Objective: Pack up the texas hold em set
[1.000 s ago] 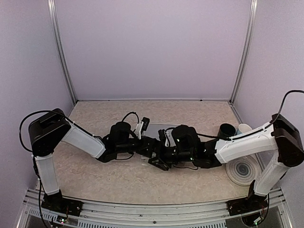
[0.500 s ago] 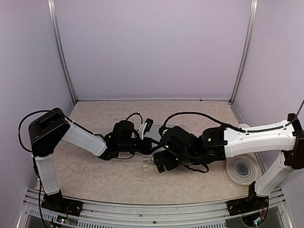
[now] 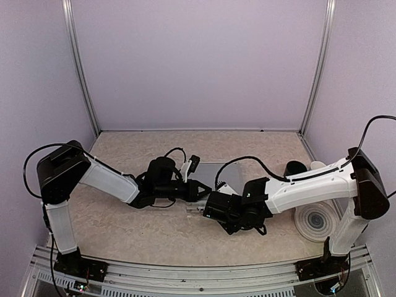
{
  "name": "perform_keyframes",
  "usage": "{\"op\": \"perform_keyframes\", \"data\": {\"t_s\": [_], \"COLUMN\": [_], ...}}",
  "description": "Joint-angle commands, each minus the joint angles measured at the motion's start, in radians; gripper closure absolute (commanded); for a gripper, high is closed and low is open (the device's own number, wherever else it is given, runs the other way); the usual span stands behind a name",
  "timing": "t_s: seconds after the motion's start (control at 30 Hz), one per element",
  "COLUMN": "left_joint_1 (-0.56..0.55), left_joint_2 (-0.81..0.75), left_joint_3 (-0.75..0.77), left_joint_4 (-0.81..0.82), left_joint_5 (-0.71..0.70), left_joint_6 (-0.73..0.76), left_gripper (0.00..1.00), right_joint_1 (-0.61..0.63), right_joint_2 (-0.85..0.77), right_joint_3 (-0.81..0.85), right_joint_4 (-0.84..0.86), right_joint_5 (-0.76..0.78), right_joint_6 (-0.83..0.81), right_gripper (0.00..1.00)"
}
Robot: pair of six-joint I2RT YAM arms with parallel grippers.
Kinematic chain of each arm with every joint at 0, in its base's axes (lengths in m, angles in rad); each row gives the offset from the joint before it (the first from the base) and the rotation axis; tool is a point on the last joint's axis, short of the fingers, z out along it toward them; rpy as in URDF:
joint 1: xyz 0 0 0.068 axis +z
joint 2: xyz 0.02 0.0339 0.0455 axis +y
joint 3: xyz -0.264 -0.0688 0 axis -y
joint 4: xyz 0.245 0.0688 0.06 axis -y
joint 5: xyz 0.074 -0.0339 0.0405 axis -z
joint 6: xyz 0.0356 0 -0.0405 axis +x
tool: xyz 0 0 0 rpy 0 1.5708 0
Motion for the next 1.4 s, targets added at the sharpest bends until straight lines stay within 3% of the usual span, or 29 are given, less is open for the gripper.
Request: {"op": "perform_keyframes", "data": {"t_s": [0.0,0.2,0.3,0.5,0.87,1.37], "left_joint_1": [-0.016,0.003,0.003,0.0,-0.001,-0.005], "left_joint_2": [0.008,0.014,0.007,0.01,-0.005,-0.002], "left_joint_3": [-0.03,-0.011,-0.006,0.005,-0.022,-0.026], "left_joint_4": [-0.17,-0.179,-0.178,-0.18,-0.176,-0.167], "left_joint_5": [0.024,0.038,0.038,0.042,0.039,0.049], "left_joint_6": [-0.001,0.001,0.001,-0.002,-0.002,-0.007], "left_gripper": [0.86,0.86,0.85,0.85,0.85,0.85], "right_joint_1": [-0.027,-0.056,-0.049,-0.041,-0.08,-0.144], "right_joint_2": [-0.031,-0.102,-0.097,-0.048,0.089,0.159], "right_joint_3": [-0.03,-0.095,-0.114,-0.139,-0.018,-0.02], "right_joint_4": [0.042,0.148,0.24,0.409,0.365,0.349], "right_joint_5": [-0.034,-0.073,-0.094,-0.083,-0.05,-0.052], "right_joint_6": [0.023,0.002,-0.105,-0.264,-0.298,-0.276], "right_gripper": [0.02,0.07,0.12,0.07,0.01,0.01]}}
